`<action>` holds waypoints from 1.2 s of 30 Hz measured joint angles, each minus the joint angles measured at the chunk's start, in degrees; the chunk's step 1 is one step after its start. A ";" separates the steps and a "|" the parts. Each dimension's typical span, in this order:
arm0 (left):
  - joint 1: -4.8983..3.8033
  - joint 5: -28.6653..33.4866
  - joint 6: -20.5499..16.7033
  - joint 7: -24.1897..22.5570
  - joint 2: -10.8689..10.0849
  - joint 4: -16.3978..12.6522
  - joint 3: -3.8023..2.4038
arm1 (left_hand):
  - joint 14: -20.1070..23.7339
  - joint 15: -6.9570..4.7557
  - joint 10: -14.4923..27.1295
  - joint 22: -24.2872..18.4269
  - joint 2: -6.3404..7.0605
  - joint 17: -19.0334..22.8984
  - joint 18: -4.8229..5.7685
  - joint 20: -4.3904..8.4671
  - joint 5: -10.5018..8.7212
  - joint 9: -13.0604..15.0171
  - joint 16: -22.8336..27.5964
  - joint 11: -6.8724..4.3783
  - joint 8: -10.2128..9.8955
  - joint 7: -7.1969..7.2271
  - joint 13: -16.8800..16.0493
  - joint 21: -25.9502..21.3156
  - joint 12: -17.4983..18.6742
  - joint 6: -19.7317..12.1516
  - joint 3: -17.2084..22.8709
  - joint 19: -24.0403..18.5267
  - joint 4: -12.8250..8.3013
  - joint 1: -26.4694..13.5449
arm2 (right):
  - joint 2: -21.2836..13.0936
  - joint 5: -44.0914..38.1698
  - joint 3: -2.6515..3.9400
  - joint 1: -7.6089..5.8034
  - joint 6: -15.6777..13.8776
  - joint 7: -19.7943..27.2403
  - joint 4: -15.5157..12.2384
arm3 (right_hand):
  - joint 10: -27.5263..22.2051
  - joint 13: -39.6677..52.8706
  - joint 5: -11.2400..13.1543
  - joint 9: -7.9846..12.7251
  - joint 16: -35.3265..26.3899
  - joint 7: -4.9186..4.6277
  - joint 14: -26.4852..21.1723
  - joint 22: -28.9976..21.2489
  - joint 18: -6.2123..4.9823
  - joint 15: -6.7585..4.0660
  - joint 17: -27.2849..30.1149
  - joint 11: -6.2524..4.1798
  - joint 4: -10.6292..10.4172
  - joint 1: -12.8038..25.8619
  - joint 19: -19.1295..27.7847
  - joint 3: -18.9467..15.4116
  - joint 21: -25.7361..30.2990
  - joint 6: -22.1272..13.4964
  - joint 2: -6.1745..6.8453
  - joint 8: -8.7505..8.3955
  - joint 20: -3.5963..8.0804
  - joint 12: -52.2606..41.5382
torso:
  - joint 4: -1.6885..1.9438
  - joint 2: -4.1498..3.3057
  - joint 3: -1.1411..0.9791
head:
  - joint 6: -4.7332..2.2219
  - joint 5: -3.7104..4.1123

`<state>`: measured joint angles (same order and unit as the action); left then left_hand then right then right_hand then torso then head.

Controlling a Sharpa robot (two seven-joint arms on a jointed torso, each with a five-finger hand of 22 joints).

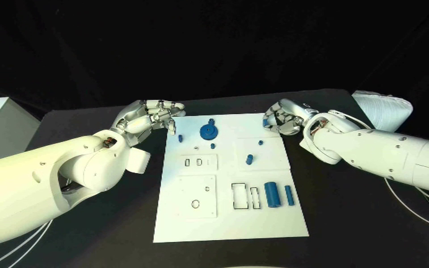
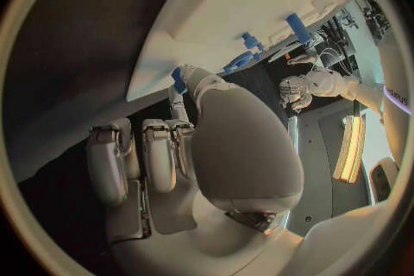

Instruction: Assemble the parts on the task board

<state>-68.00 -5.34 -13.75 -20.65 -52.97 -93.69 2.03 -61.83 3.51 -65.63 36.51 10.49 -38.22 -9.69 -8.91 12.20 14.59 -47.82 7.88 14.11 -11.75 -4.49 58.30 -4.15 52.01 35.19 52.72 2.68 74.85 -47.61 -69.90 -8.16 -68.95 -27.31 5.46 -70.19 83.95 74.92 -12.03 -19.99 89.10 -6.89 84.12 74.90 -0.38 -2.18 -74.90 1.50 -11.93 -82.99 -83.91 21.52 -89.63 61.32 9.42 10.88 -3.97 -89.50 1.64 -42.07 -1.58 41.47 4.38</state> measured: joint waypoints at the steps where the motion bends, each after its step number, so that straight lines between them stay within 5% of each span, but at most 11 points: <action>1: 0.00 0.00 0.00 0.01 0.00 0.00 0.00 | 0.00 0.00 0.00 0.00 0.00 0.00 0.00 0.00 0.00 0.00 0.00 0.00 0.00 0.00 0.00 0.00 0.00 0.00 0.00 0.00 0.00 0.00 | -0.06 0.11 0.00 0.00 -0.14 -0.04 -0.26 | 0.06 0.00 -0.10 0.00 0.00 0.00 -0.12 0.00 0.00 -0.12 0.00 -0.11 0.16 0.08 -0.11 0.16 -0.18 0.00 -0.08 0.00 0.10 0.00 | -0.01 0.00 -0.01 | 0.00 -0.01; 10: 0.00 -0.01 0.04 0.12 0.01 0.19 0.00 | 0.00 0.00 0.00 -0.01 0.00 0.00 0.00 0.00 0.00 -0.01 0.00 0.00 0.00 0.00 0.00 0.00 0.00 0.00 0.00 0.00 0.00 0.00 | -1.38 1.41 0.06 -0.17 -2.16 -1.52 -4.69 | 0.06 0.00 -0.17 0.00 0.00 0.00 -0.20 0.05 0.00 -0.20 -0.05 -0.11 0.15 0.39 -0.10 0.48 -0.18 0.00 -0.38 0.00 0.10 0.00 | -0.07 0.12 0.01 | -0.10 -0.02; 22: 0.01 -0.04 0.10 0.31 0.39 0.99 0.02 | 0.00 0.00 0.00 -0.01 0.00 -0.01 -0.01 0.00 0.00 -0.02 0.00 0.00 0.00 0.00 0.00 0.00 0.00 0.00 0.00 0.00 0.00 0.00 | -1.83 2.13 0.17 -1.05 -5.69 -7.78 -16.09 | -0.13 -0.01 -0.40 0.00 0.00 0.03 0.01 0.04 -0.01 -0.41 -0.04 -0.29 0.31 0.72 0.11 0.64 -0.17 -0.03 -0.35 0.00 0.29 0.00 | -0.23 0.68 0.31 | 0.01 -0.39; 29: 0.01 -0.19 0.12 0.49 0.74 1.30 0.04 | 0.00 0.00 0.00 0.05 0.00 -0.01 0.00 -0.21 0.00 0.04 0.00 0.00 0.00 0.00 0.00 0.00 0.00 0.00 0.16 -0.21 0.16 0.00 | 1.94 -0.17 0.08 0.23 -6.85 -12.70 -20.74 | -0.13 -0.01 -0.40 0.00 0.00 0.04 0.00 0.03 0.00 -0.40 -0.03 -0.29 0.48 1.05 -0.09 0.80 -0.17 -0.04 -0.15 0.00 0.49 0.00 | -0.41 1.03 0.56 | 0.42 -0.88; 36: 0.01 -0.41 0.13 0.81 1.04 1.40 0.05 | 0.00 0.00 0.00 0.05 0.00 0.05 0.00 0.00 0.00 0.04 0.00 0.00 0.00 0.00 0.00 0.00 0.00 0.00 0.16 -0.42 0.16 0.00 | 5.06 -5.18 -0.14 2.05 -7.33 -17.29 -22.00 | -0.14 0.02 -0.40 0.00 0.00 0.24 0.00 0.03 0.00 -0.40 -0.03 -0.29 0.31 1.44 -0.09 0.98 -0.16 -0.24 -0.06 0.00 0.49 0.00 | -0.43 1.30 0.93 | 0.80 -1.06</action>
<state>-67.99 -5.75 -13.63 -19.84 -51.92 -92.29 2.08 -61.83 3.51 -65.63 36.56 10.49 -38.17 -9.69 -8.91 12.20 14.63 -47.82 7.89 14.11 -11.75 -4.49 58.30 -4.15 52.01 35.35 52.30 2.85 74.85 -42.55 -75.08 -8.29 -66.90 -34.64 -11.83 -92.19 83.82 74.94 -12.43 -20.00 89.10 -6.64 84.13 74.93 -0.39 -2.58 -74.93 1.21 -11.62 -81.55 -84.01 22.50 -89.79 61.08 9.36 10.88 -3.49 -89.49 1.21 -40.76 -0.65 42.27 3.32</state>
